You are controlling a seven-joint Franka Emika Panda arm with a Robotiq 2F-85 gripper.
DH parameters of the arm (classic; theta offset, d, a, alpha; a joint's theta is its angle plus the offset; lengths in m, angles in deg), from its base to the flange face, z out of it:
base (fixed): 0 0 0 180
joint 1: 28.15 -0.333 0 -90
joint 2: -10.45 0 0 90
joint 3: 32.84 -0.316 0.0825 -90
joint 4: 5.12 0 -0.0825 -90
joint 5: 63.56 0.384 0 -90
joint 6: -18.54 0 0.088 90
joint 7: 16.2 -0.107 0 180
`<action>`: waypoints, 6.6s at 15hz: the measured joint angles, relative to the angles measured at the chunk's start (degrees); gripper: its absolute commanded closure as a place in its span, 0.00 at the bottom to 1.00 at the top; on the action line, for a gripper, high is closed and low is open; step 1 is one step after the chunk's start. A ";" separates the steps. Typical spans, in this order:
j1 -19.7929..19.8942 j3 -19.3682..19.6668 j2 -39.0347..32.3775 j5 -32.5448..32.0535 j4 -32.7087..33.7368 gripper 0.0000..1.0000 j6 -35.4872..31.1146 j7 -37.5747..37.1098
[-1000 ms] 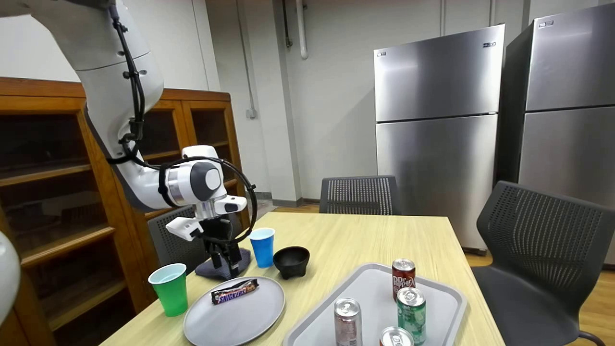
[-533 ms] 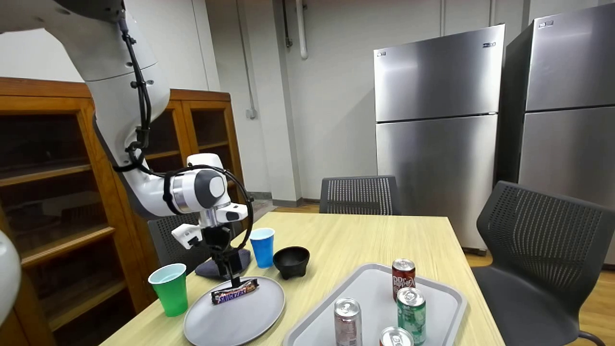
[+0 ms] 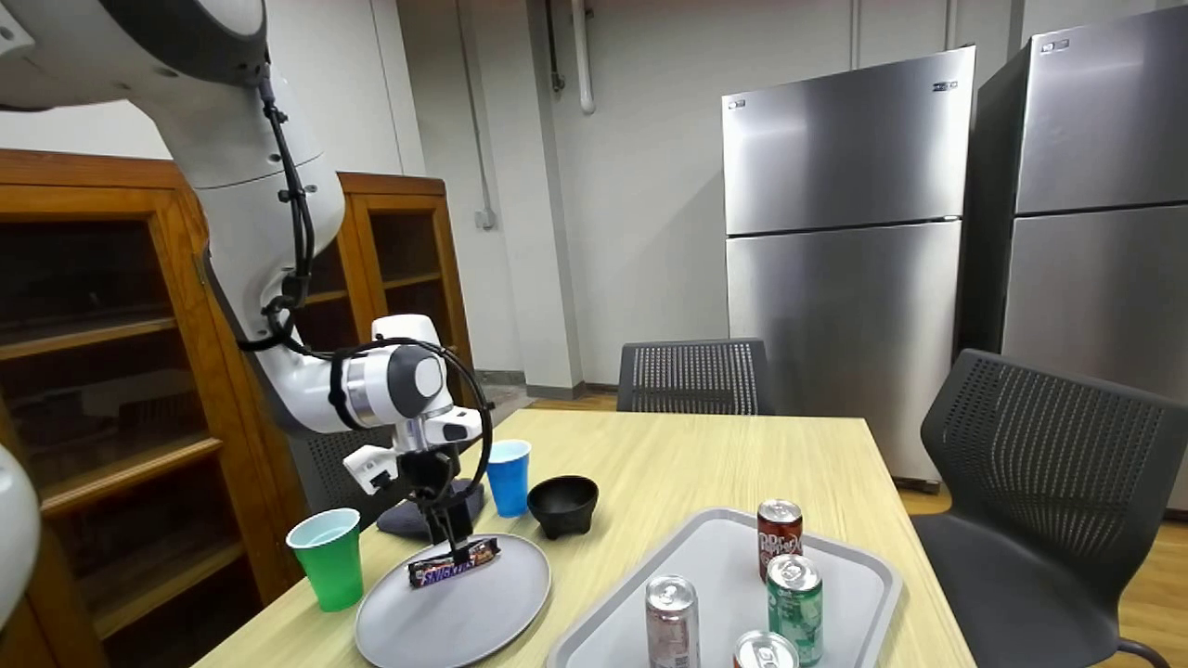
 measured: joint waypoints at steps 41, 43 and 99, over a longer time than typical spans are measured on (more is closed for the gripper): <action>-0.78 0.23 -8.78 2.94 9.73 0.94 -0.25 -0.78; -0.74 0.45 -7.69 2.94 8.84 0.94 -0.43 -0.78; 15.10 6.30 -15.66 4.43 21.12 0.01 -4.88 23.14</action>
